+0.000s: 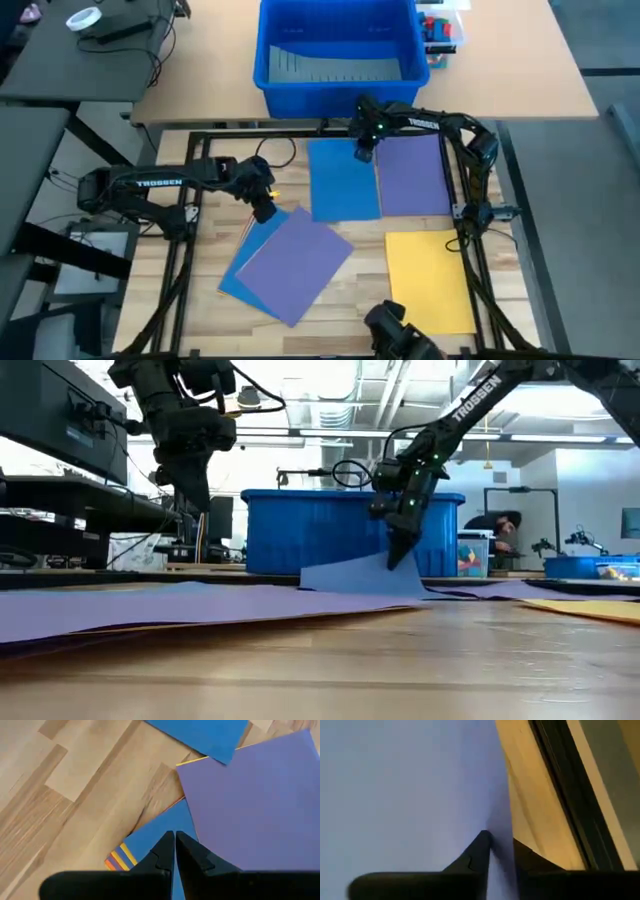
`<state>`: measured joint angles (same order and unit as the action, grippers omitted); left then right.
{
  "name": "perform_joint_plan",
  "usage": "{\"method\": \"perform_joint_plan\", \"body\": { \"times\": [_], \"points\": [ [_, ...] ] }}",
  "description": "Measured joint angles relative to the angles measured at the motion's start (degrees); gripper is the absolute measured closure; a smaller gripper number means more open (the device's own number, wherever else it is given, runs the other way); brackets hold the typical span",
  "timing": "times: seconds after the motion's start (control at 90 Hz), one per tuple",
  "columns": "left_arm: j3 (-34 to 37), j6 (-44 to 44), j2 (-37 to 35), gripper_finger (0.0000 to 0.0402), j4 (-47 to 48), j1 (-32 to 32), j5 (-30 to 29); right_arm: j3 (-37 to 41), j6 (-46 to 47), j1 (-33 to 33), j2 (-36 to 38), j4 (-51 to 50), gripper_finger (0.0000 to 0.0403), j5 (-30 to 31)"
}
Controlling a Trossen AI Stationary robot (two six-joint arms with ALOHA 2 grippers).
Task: Organize paper
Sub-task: Put the blue paper on the table
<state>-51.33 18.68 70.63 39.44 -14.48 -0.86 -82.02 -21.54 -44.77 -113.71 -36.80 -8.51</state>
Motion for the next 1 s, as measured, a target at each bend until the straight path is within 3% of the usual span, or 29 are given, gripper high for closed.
{"method": "perform_joint_plan", "body": {
  "times": [0.278, 0.556, 0.633, 0.733, 0.844, 1.0],
  "points": [
    [0.0, 0.0, 0.0, 0.0402, -0.1, 0.0, 0.0, -1.6, 0.4, -0.7, 0.0, -2.2, 0.0252, 0.2],
    [0.0, -1.9, 0.0, 0.0402, 0.1, 0.0, 0.0, -15.9, 1.9, -0.8, 0.1, -9.9, 0.0228, 0.2],
    [0.0, -2.7, 0.0, 0.0402, 0.2, 0.0, 0.0, -18.4, 7.6, -0.2, 0.4, -14.5, 0.0232, -4.5],
    [0.0, -2.8, 0.0, 0.0402, 0.1, 0.0, 0.0, -16.1, 11.9, 2.6, 0.3, -19.6, 0.0244, -12.5],
    [0.0, -2.8, 0.0, 0.0402, 0.1, 0.0, 0.0, -8.6, 11.2, 8.1, 0.1, -15.8, 0.0285, -11.0],
    [0.0, -3.0, 0.0, 0.0402, 0.2, 0.0, 0.0, -0.9, 13.6, 12.4, 0.0, -7.7, 0.0387, -9.3]
  ]
}}
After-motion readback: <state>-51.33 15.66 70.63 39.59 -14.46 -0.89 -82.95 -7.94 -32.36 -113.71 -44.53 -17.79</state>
